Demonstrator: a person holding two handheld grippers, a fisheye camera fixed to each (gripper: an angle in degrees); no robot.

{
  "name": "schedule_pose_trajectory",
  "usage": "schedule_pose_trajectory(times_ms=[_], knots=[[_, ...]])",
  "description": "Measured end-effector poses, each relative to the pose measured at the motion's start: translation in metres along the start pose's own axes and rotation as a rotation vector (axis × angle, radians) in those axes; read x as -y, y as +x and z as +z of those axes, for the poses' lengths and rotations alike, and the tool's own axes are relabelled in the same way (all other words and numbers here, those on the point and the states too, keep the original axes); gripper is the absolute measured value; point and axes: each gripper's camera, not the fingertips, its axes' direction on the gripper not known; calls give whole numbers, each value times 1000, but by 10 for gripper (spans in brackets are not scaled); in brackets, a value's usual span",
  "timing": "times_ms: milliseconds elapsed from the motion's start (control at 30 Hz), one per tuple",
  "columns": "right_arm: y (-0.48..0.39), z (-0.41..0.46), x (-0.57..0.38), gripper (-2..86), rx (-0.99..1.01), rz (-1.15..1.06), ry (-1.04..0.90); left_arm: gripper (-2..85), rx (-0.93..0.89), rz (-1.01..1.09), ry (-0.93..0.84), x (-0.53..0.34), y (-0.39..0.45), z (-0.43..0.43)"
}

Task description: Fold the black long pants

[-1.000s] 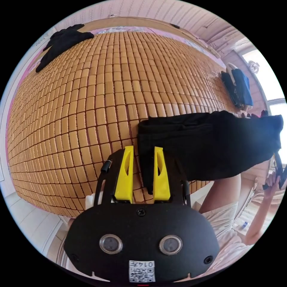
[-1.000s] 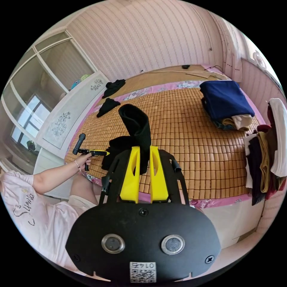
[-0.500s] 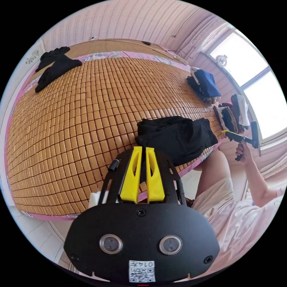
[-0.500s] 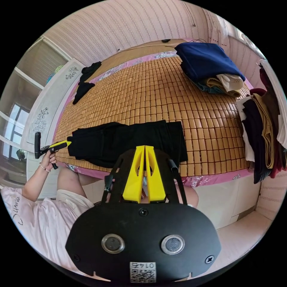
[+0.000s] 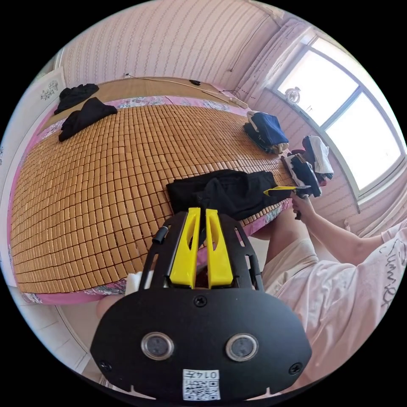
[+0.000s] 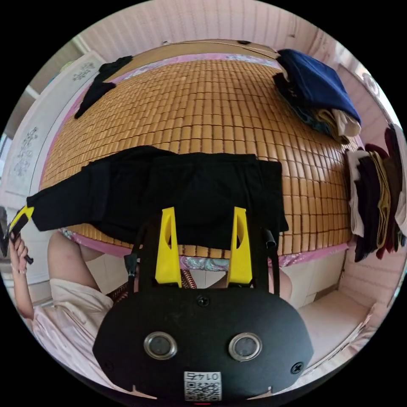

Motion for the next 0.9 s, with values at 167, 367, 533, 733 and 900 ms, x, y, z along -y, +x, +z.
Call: schedule_pose_trajectory(times_ms=[167,367,533,733,900], knots=[[37,-1,-15,53,68,21,30,5,-76,72,4,3,45,42],[61,-57,-53,12,391,-66,211,13,-251,238,-25,9,127,94],[60,-63,-79,8,937,-234,170,39,-194,360,-37,-2,193,138],[56,-58,-83,8,968,-267,154,62,11,412,-20,-12,219,175],[65,-63,-66,11,1035,-254,183,9,-66,321,33,13,208,190]])
